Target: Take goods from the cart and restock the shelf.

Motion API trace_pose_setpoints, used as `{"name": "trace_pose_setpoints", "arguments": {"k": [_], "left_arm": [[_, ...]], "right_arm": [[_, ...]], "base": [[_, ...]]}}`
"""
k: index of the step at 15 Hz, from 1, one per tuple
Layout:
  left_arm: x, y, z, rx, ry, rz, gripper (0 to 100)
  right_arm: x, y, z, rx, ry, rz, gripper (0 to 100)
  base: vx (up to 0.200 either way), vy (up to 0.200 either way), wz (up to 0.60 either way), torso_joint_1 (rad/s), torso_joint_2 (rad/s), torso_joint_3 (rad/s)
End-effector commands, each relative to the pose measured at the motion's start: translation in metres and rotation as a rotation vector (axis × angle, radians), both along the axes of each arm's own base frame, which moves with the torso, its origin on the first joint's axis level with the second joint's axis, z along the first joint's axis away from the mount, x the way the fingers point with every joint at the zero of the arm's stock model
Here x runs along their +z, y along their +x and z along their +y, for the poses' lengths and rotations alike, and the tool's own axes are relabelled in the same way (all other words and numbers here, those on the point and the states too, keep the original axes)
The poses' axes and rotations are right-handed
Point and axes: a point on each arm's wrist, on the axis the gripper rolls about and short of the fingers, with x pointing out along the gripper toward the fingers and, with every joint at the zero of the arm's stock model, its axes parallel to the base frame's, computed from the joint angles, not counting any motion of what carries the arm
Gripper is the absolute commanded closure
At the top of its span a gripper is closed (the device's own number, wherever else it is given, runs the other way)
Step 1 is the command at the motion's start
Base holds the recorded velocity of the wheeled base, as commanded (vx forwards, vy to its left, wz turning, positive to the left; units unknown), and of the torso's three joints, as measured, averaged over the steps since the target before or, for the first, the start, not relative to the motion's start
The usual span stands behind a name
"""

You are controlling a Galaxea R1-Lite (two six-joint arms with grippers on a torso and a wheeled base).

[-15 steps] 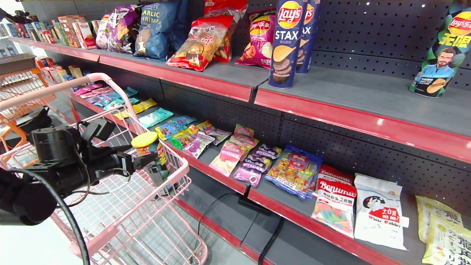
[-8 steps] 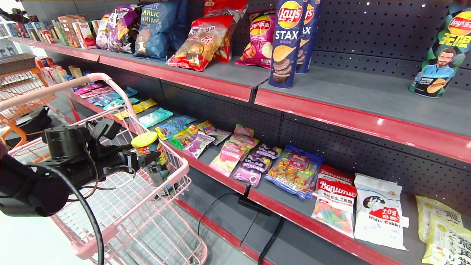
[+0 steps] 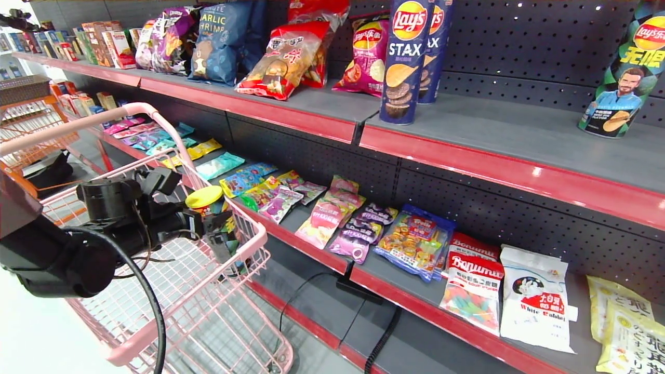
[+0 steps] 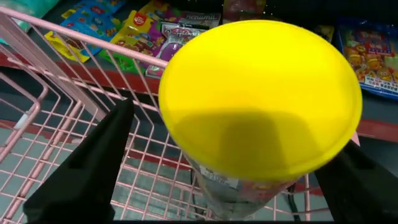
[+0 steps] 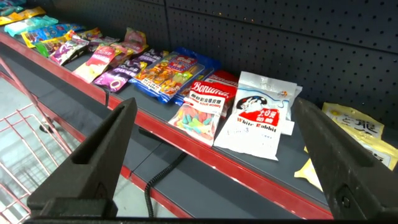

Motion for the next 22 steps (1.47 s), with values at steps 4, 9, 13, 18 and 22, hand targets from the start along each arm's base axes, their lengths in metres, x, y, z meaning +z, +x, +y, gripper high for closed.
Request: {"name": "trace_pose_setpoints", "arguments": {"k": [4, 9, 13, 18, 22], "left_arm": [[-0.006, 0.001, -0.009, -0.024, 0.0, 0.015, 0], [-0.009, -0.005, -0.009, -0.016, 0.011, 0.022, 0], [0.006, -0.033, -0.01, -0.016, 0.008, 0.019, 100], [0.014, -0.074, -0.01, -0.014, 0.01, 0.033, 100], [0.016, -0.081, -0.01, -0.011, 0.01, 0.02, 100]], "right_arm": [[0.0, 0.0, 0.0, 0.0, -0.001, -0.001, 0], [0.0, 0.0, 0.0, 0.0, 0.001, 0.0, 0], [0.0, 0.0, 0.0, 0.0, 0.001, 0.0, 0], [0.0, 0.0, 0.0, 0.0, 0.001, 0.0, 0], [0.0, 0.0, 0.0, 0.0, 0.001, 0.0, 0]], "base": [[0.0, 0.0, 0.0, 0.0, 0.0, 0.0], [0.0, 0.0, 0.0, 0.0, 0.0, 0.0], [0.0, 0.0, 0.0, 0.0, 0.0, 0.0], [0.0, 0.0, 0.0, 0.0, 0.0, 0.0], [0.0, 0.0, 0.0, 0.0, 0.0, 0.0]]}}
